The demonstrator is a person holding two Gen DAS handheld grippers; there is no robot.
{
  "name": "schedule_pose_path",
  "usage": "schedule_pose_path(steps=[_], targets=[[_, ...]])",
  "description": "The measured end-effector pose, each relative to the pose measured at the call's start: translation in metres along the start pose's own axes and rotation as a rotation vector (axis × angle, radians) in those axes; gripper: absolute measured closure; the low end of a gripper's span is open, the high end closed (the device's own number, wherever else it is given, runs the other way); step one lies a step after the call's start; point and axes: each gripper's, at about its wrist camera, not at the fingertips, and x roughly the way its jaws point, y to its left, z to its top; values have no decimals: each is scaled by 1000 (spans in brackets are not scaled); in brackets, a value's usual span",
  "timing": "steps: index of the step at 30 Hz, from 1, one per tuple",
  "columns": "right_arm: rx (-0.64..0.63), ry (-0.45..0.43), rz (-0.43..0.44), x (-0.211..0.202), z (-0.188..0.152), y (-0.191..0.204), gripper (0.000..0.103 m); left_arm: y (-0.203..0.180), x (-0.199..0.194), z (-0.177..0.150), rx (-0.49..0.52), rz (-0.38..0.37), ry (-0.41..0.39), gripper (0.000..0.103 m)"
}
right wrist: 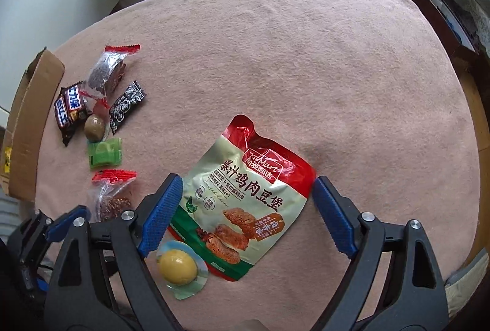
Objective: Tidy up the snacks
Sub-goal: 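Position the right tool fingers around the chicken snack bag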
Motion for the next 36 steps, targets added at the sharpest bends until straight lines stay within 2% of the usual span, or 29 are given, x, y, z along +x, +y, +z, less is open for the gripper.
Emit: schedule_pose_path(steps=[3, 10, 14, 16, 18, 21, 25, 29, 36], targets=[[19, 20, -2, 6, 10, -1, 7, -5, 0, 3, -9, -13, 5, 51], [-178, 20, -140, 8, 8, 18, 9, -4, 6, 6, -25, -2, 5, 48], [-197, -8, -218, -13, 3, 8, 9, -5, 11, 8, -20, -5, 11, 48], [-130, 26, -154, -18, -4, -2, 9, -7, 12, 7, -12, -2, 11, 48], [-37, 71, -15, -15, -12, -11, 9, -8, 16, 8, -7, -2, 13, 48], [61, 153, 130, -6, -25, -12, 7, -9, 19, 10, -13, 1, 12, 48], [88, 142, 149, -3, -23, -9, 7, -9, 17, 9, -19, 4, 5, 48], [113, 134, 147, 6, 2, -9, 7, -5, 12, 5, -23, -3, 6, 48], [24, 87, 94, 17, 25, 17, 7, -2, 11, 6, -26, -1, 4, 48]])
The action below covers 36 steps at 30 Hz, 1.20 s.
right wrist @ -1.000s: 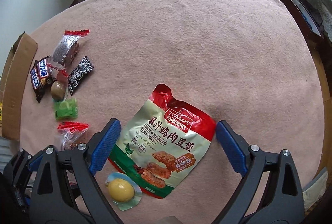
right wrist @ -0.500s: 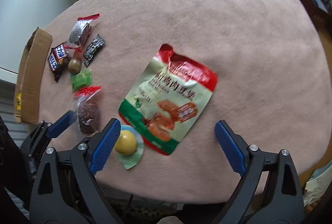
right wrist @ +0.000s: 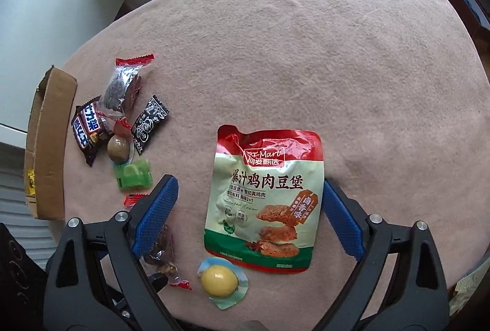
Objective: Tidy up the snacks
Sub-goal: 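Position the right tool fingers around the chicken snack bag, then close the right tool on the chicken bag while the left grasps the bagged pastry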
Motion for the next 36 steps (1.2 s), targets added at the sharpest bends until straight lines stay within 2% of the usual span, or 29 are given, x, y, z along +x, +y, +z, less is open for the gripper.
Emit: schedule_pose_path(steps=[3, 8, 15, 19, 21, 22, 28, 30, 32, 36], targets=[[-74, -19, -66, 5, 0, 12, 7, 2, 2, 2, -13, 1, 4, 48], [-217, -44, -184, 11, -19, 26, 8, -5, 7, 5, -2, 9, 9, 47], [-197, -40, -189, 2, -23, -2, 8, -7, 14, 3, 19, 49, 19, 47], [-190, -46, -183, 3, -30, -4, 8, 0, 13, 5, -1, 62, -2, 48], [-190, -46, -187, 1, -35, -4, 8, -1, 13, 8, -2, 72, 1, 44], [-194, -45, -187, 2, -34, -6, 8, -1, 14, 9, -1, 80, 1, 38], [-217, -53, -185, 1, -40, -5, 11, -3, 23, 17, 20, 136, -10, 38], [-234, -57, -174, -1, -42, 0, 22, 0, 26, 19, 14, 128, -7, 41], [-252, -56, -172, -3, -45, 4, 26, 1, 26, 20, 21, 125, -4, 59], [-257, -62, -157, -6, -51, 5, 33, -1, 23, 17, 33, 125, -14, 64]])
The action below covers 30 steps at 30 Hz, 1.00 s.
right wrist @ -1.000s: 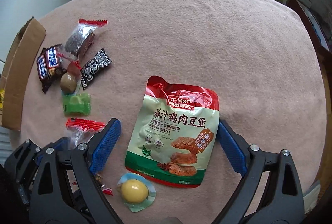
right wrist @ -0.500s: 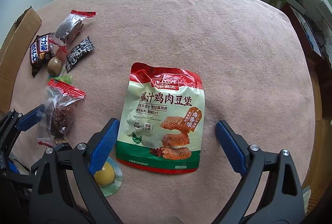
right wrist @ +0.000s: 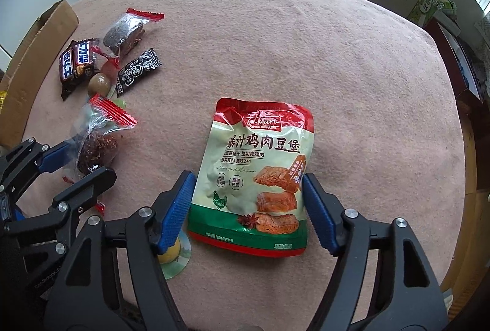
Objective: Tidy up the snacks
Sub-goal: 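Close the right tool on the chicken bag while the left grasps the bagged pastry, then carry both bags to the cardboard box and release them inside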
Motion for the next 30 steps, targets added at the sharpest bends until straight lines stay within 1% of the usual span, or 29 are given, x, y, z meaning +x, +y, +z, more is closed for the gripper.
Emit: schedule_pose_path(steps=[6, 10, 12, 17, 21, 23, 28, 30], targets=[[11, -20, 6, -7, -9, 1, 37, 4, -10, -3, -15, -20, -20, 65], [28, -29, 15, -12, -14, -1, 37, 13, -17, -4, -40, -35, -33, 66], [33, -39, 23, -17, -11, -4, 38, 16, -21, -3, -49, -40, -42, 66], [29, -84, 37, -31, -4, 5, 38, 26, -39, -1, -65, -39, -88, 66], [24, -115, 69, -41, 5, 18, 38, 40, -54, -1, -89, -30, -129, 66], [16, -133, 89, -46, 13, 29, 38, 51, -63, -2, -106, -13, -151, 66], [-26, -184, 126, -60, 35, 65, 38, 82, -90, -4, -157, 29, -225, 66], [-48, -200, 139, -65, 44, 82, 38, 96, -100, -8, -175, 60, -254, 66]])
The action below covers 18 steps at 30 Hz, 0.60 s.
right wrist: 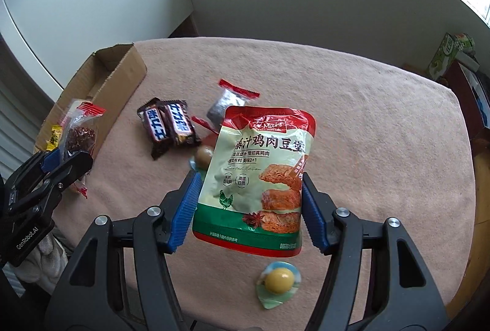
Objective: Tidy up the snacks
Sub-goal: 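Carry both bags to the cardboard box and release them inside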
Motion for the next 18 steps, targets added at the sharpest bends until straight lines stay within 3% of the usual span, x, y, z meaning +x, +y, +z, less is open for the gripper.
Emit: schedule_pose_path(steps=[11, 18], targets=[[-110, -52, 99, 16, 52, 102, 37, 85, -38, -6, -136, 105, -83, 66], [-176, -51, 151, 37, 77, 169, 37, 126, -45, -12, -200, 149, -84, 66]])
